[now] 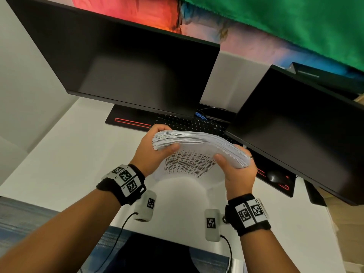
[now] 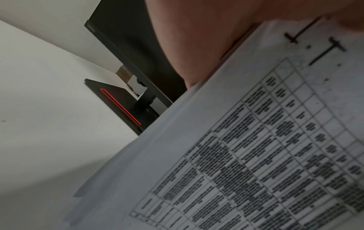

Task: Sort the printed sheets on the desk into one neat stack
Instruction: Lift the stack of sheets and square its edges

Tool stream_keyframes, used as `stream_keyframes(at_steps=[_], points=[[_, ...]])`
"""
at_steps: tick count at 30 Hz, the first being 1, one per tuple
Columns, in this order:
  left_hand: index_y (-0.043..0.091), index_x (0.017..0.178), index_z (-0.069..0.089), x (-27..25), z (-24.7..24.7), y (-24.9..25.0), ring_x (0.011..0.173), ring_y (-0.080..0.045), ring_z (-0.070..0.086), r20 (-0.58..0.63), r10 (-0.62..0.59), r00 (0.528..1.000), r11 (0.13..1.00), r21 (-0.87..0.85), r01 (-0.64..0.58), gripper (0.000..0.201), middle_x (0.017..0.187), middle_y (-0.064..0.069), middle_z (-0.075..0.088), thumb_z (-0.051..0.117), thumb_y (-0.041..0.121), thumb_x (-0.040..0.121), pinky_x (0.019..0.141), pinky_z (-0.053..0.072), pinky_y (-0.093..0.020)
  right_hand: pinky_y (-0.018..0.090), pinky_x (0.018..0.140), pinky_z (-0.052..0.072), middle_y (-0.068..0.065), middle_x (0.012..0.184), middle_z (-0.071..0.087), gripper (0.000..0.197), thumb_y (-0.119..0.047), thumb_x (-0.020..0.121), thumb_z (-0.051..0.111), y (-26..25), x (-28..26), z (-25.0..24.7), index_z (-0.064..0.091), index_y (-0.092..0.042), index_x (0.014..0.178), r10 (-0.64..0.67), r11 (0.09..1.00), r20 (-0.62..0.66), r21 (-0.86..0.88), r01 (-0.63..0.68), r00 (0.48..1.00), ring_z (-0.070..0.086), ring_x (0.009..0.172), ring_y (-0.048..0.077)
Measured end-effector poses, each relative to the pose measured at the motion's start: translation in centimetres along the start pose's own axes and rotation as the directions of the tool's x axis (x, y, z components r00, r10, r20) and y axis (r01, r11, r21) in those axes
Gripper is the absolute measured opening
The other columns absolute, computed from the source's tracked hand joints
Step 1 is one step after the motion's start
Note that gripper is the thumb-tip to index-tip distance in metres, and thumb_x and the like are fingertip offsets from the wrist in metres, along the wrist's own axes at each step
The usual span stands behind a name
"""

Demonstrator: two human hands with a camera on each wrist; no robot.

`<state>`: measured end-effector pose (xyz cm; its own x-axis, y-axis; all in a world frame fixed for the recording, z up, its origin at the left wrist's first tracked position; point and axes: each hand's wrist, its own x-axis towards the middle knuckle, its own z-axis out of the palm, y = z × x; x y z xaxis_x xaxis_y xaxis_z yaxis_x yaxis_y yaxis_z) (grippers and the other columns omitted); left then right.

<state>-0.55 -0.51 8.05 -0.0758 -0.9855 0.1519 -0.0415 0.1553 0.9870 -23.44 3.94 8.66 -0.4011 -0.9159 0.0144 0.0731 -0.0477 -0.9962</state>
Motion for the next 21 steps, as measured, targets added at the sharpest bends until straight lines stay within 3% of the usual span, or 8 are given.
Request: stream_keyframes(at_steps=[4, 7, 9, 12, 14, 16, 19, 21], points=[[0.016, 0.107, 0.055, 0.2, 0.8, 0.5, 0.083, 0.002, 0.063, -0.152, 0.062, 0.986, 0.998, 0.008, -0.061, 0.039, 0.096, 0.006, 0.062, 0.063, 0.044, 0.080, 0.070, 0.051, -0.014, 0.027, 0.070, 0.060, -0.002, 0.092, 0.070, 0.025, -0.005, 0.083, 0.074, -0.5, 0.4, 0.8, 0.064, -0.020, 0.100, -0.046, 0.998, -0.058, 0.048, 0.049, 0.997, 0.072, 0.081, 0.009], [0.011, 0.109, 0.055, 0.4, 1.2, 0.8, 0.084, 0.004, 0.061, -0.201, 0.100, 0.975, 0.995, 0.030, -0.096, 0.040, 0.096, 0.008, 0.060, 0.057, 0.043, 0.085, 0.071, 0.050, -0.012, 0.025, 0.069, 0.057, -0.007, 0.087, 0.068, 0.018, -0.028, 0.078, 0.072, -0.9, 0.7, 1.2, 0.066, -0.022, 0.094, -0.068, 0.996, -0.106, 0.050, 0.074, 0.992, 0.067, 0.078, 0.007], [0.012, 0.108, 0.056, 0.6, 1.3, 1.0, 0.082, 0.005, 0.060, -0.227, 0.101, 0.969, 0.995, 0.040, -0.094, 0.035, 0.094, 0.010, 0.060, 0.057, 0.040, 0.087, 0.071, 0.049, -0.011, 0.028, 0.073, 0.055, -0.012, 0.082, 0.067, 0.010, -0.030, 0.081, 0.068, -1.1, 1.0, 1.3, 0.067, -0.024, 0.090, -0.085, 0.996, -0.132, 0.021, 0.089, 0.988, 0.064, 0.077, 0.006], [0.010, 0.106, 0.057, 1.0, 1.5, 1.5, 0.079, 0.008, 0.058, -0.269, 0.090, 0.959, 0.995, 0.068, -0.074, 0.021, 0.092, 0.010, 0.060, 0.056, 0.028, 0.093, 0.068, 0.046, -0.007, 0.041, 0.085, 0.053, -0.005, 0.086, 0.067, 0.014, -0.034, 0.080, 0.066, -1.2, 1.2, 1.4, 0.069, -0.027, 0.091, -0.083, 0.996, -0.174, 0.026, 0.089, 0.981, 0.064, 0.084, 0.019], [0.010, 0.115, 0.052, 1.1, 1.2, 1.9, 0.084, 0.009, 0.061, -0.188, 0.060, 0.980, 0.997, 0.051, -0.052, 0.027, 0.098, 0.010, 0.059, 0.065, 0.019, 0.092, 0.071, 0.048, -0.007, 0.036, 0.086, 0.055, -0.008, 0.092, 0.066, 0.030, -0.024, 0.077, 0.073, -1.1, 1.0, 1.0, 0.065, -0.023, 0.105, -0.045, 0.998, -0.133, 0.042, 0.051, 0.990, 0.066, 0.086, 0.011], [0.014, 0.120, 0.048, 1.1, 0.8, 2.0, 0.089, 0.009, 0.063, -0.090, 0.035, 0.995, 0.997, 0.074, -0.029, 0.049, 0.104, 0.011, 0.059, 0.078, 0.011, 0.082, 0.077, 0.050, -0.008, 0.028, 0.084, 0.058, -0.008, 0.104, 0.067, 0.047, -0.006, 0.076, 0.080, -0.2, 0.7, 0.4, 0.060, -0.020, 0.117, -0.008, 0.998, -0.057, -0.062, 0.005, 0.998, 0.069, 0.092, 0.000], [0.020, 0.098, 0.060, 1.4, 0.0, 2.3, 0.077, 0.005, 0.062, -0.069, 0.065, 0.995, 0.966, 0.254, -0.046, 0.032, 0.089, 0.012, 0.064, 0.083, 0.016, 0.076, 0.069, 0.047, -0.008, 0.040, 0.088, 0.060, -0.002, 0.097, 0.076, 0.052, -0.015, 0.073, 0.083, 0.1, 0.5, 0.2, 0.063, -0.008, 0.121, 0.105, 0.988, -0.025, -0.111, -0.107, 0.994, 0.073, 0.095, 0.008], [0.023, 0.089, 0.065, 1.6, -1.2, 3.1, 0.073, -0.001, 0.063, -0.051, 0.078, 0.996, 0.941, 0.332, -0.057, 0.023, 0.083, 0.010, 0.068, 0.084, 0.022, 0.076, 0.066, 0.049, -0.014, 0.035, 0.083, 0.061, -0.008, 0.084, 0.077, 0.046, -0.017, 0.075, 0.081, -0.7, 1.2, 0.2, 0.066, -0.003, 0.116, 0.047, 0.981, 0.007, -0.190, -0.045, 0.999, 0.074, 0.082, 0.004]])
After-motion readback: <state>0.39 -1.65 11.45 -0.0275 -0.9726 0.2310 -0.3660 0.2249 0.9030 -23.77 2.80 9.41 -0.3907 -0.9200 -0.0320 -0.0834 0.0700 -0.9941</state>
